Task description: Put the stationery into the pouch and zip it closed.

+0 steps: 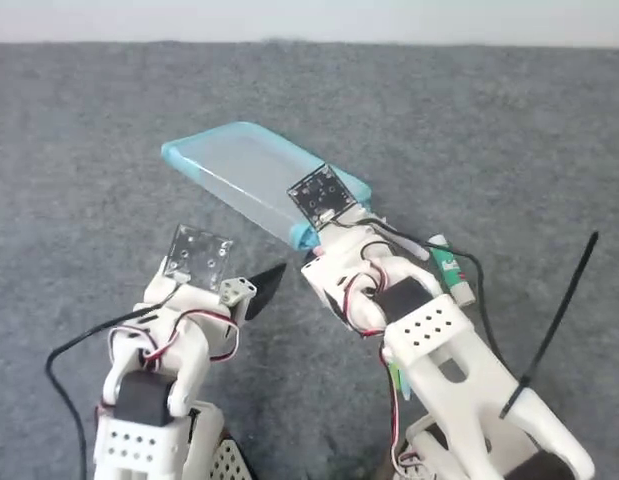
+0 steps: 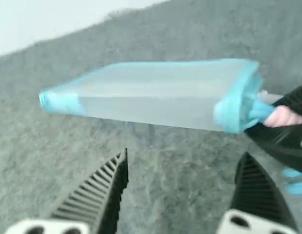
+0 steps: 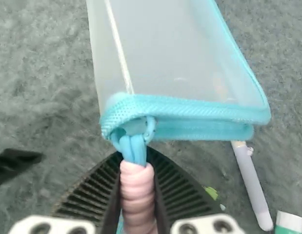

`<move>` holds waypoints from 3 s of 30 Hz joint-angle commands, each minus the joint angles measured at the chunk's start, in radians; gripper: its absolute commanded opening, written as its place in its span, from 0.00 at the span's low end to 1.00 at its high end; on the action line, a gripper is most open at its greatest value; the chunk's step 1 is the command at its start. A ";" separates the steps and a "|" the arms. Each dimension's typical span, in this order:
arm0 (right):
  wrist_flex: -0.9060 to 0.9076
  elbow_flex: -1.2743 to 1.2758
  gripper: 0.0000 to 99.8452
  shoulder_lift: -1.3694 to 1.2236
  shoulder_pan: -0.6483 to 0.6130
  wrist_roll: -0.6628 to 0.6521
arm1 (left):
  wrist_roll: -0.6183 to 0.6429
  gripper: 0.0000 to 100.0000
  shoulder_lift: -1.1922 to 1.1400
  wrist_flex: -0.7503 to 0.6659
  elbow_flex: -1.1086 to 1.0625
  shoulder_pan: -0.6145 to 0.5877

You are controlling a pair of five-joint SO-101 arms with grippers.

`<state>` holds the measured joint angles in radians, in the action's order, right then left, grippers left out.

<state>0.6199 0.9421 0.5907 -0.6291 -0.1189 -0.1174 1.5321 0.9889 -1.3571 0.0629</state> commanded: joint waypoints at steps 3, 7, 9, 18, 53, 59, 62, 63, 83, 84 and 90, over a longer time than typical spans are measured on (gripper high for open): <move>-0.012 -0.006 0.01 0.054 -0.054 -0.017 | 0.026 0.33 0.075 -0.080 -0.031 0.012; 0.010 -0.011 0.01 0.056 -0.061 -0.012 | 0.025 0.33 0.054 -0.120 -0.051 0.012; 0.012 -0.011 0.01 0.056 -0.059 -0.012 | 0.025 0.33 0.034 -0.133 -0.051 0.012; 0.114 -0.034 0.01 0.153 -0.064 -0.009 | 0.018 0.33 -0.118 -0.267 -0.076 0.012; 0.240 -0.028 0.01 0.246 -0.071 -0.046 | 0.023 0.33 -0.155 -0.367 -0.101 -0.057; 0.282 -0.011 0.01 0.285 0.051 -0.080 | 0.018 0.33 -0.155 -0.377 -0.114 -0.074; 0.254 0.021 0.01 0.280 0.105 -0.098 | 0.017 0.33 -0.155 -0.377 -0.114 -0.086; 0.251 0.025 0.01 0.275 0.119 -0.101 | 0.017 0.33 -0.155 -0.377 -0.116 -0.094; 0.317 0.026 0.35 0.274 0.041 -0.124 | 0.017 0.33 -0.149 -0.373 -0.134 -0.114; 0.328 0.023 0.38 0.274 0.039 -0.124 | 0.017 0.33 -0.149 -0.373 -0.134 -0.115; 0.631 -0.264 0.37 0.209 0.039 -0.123 | 0.017 0.33 -0.150 -0.374 -0.134 -0.163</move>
<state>1.0787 0.8945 0.8224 -0.5785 -0.2309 -0.1128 1.3894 0.6437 -1.5090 -0.0721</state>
